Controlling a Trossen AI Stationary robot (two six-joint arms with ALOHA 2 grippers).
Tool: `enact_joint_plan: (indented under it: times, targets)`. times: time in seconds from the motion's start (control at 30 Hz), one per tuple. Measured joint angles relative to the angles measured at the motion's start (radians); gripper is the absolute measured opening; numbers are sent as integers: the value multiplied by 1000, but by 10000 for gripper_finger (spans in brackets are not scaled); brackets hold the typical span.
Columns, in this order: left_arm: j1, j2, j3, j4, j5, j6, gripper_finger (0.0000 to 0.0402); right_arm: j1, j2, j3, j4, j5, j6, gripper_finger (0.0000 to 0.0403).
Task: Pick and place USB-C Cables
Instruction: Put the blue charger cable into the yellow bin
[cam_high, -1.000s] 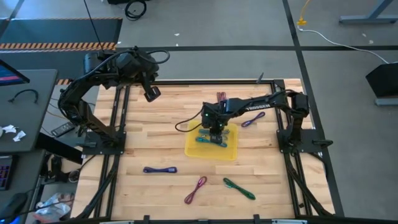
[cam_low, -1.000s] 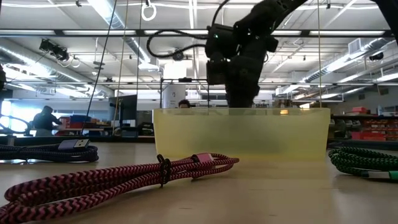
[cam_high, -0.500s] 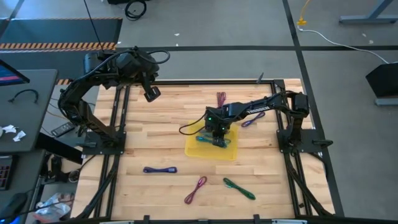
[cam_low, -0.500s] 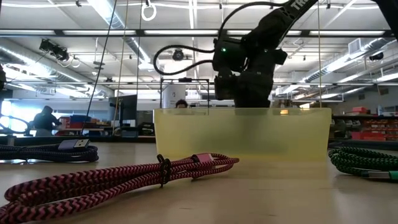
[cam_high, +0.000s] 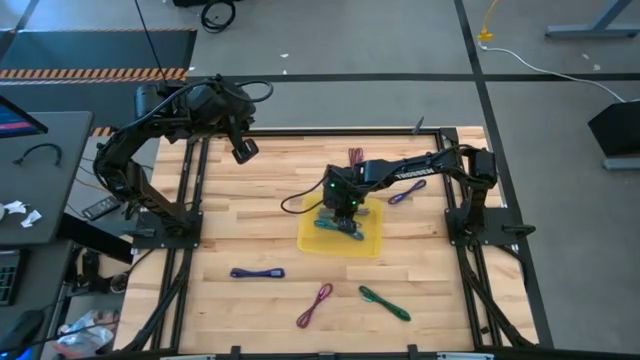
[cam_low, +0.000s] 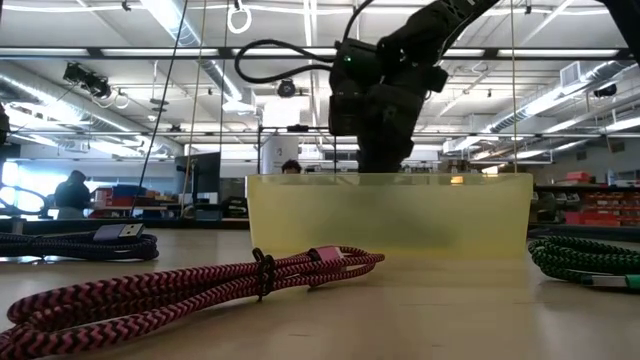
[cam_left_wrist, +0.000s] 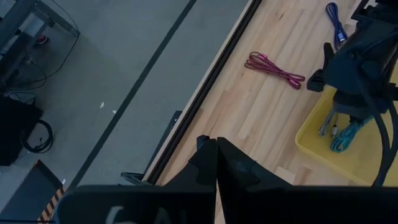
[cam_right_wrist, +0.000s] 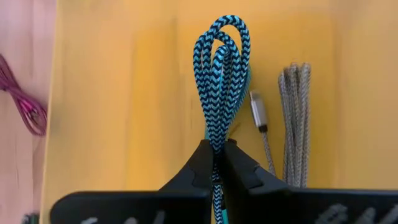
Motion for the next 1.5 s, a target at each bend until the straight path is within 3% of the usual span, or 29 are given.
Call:
enact_joint_plan:
  times: [0.7, 1.03, 1.5]
  targets:
    - [0, 1, 0, 0, 0, -1, 5, -48, 0, -4, -19, 0, -90, 14]
    - [0, 1, 0, 0, 0, -1, 5, -45, 2, -71, -12, -8, -80, 14]
    - [0, 1, 0, 0, 0, -2, 5, -45, 2, -71, 67, -8, -83, 14]
